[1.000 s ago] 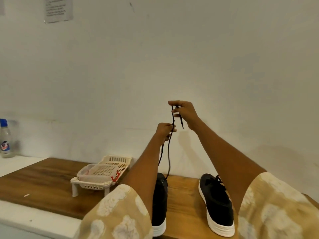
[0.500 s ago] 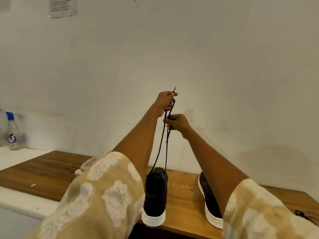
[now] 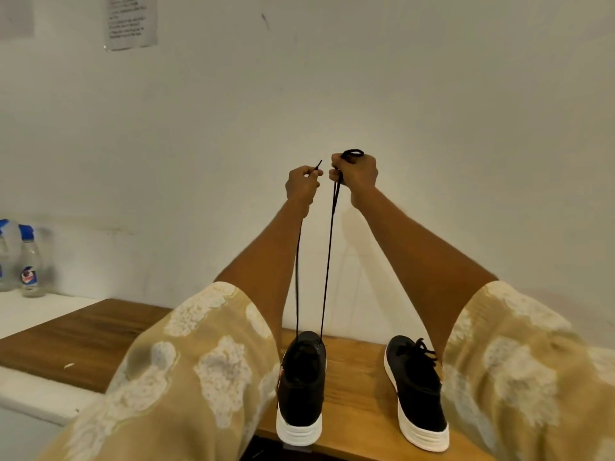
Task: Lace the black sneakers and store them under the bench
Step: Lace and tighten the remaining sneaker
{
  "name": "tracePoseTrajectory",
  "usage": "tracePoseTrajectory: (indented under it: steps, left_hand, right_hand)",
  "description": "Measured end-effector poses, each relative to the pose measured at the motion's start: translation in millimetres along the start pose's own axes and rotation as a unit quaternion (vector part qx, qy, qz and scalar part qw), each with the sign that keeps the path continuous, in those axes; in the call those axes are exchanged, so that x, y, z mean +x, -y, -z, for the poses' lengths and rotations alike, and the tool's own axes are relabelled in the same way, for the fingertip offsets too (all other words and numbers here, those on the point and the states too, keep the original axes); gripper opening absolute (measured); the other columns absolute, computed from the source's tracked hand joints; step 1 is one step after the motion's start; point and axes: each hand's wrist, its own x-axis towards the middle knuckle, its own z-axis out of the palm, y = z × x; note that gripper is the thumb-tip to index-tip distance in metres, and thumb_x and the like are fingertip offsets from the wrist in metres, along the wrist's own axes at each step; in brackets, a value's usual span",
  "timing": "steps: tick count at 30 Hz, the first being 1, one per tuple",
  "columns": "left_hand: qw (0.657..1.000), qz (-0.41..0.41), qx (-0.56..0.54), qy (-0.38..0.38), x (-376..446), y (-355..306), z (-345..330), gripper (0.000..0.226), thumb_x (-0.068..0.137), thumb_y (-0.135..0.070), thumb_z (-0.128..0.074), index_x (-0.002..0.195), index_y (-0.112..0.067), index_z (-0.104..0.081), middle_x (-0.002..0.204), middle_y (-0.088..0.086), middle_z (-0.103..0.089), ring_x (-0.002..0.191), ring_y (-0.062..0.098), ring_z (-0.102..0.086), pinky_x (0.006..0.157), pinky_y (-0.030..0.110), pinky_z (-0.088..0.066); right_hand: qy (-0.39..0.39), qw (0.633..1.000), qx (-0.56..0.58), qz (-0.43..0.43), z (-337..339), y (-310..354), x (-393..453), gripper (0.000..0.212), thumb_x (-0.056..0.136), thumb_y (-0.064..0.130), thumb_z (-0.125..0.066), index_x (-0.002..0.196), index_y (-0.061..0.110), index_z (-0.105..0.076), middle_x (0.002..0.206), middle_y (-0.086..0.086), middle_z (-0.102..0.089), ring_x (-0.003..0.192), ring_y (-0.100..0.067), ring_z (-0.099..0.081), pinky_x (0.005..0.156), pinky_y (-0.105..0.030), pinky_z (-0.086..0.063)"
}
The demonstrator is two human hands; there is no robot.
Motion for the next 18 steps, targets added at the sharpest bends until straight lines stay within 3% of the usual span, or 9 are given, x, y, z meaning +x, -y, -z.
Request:
tracePoseTrajectory:
  steps: [5,9,13,18]
  left_hand:
    - [1.0,-0.008,-0.011,0.0,3,-19,-3,0.022,0.096,-0.013,-0.049,0.109,-0.006,-0.065,0.087,0.009,-0.059,0.056,0.01,-0.045,0.045,0.022,-0.034]
    - [1.0,-0.015,-0.013,0.005,0,-22,-4,0.019,0.094,-0.01,-0.051,0.098,-0.006,-0.069,0.087,0.008,-0.061,0.062,0.013,-0.05,0.046,0.022,-0.034]
    - [1.0,-0.012,0.008,0.015,0,-27,0,0.02,0.095,-0.011,-0.051,0.1,-0.006,-0.07,0.08,0.005,-0.059,0.056,0.01,-0.044,0.047,0.022,-0.035]
    - [0.999,-0.036,0.013,0.013,2,-46,3,0.02,0.095,-0.013,-0.052,0.103,-0.008,-0.07,0.071,0.0,-0.056,0.055,0.009,-0.044,0.047,0.021,-0.036]
  right_hand:
    - [0.028,0.999,-0.029,0.002,-5,-1,-5,0.008,0.083,0.009,-0.069,0.085,0.002,-0.067,0.075,-0.011,-0.066,0.056,-0.017,-0.062,0.071,-0.031,-0.059]
    - [0.046,0.997,-0.056,-0.007,-4,-6,-8,0.01,0.084,0.012,-0.07,0.084,0.002,-0.066,0.072,-0.007,-0.065,0.057,-0.016,-0.062,0.076,-0.034,-0.058]
    - [0.08,0.994,-0.074,-0.022,0,4,-6,0.015,0.082,0.004,-0.07,0.095,-0.003,-0.067,0.082,-0.012,-0.066,0.061,-0.018,-0.062,0.078,-0.035,-0.058]
    - [0.124,0.985,-0.113,-0.037,3,20,2,0.028,0.082,-0.016,-0.056,0.107,-0.006,-0.064,0.091,-0.018,-0.061,0.072,-0.027,-0.062,0.078,-0.034,-0.057]
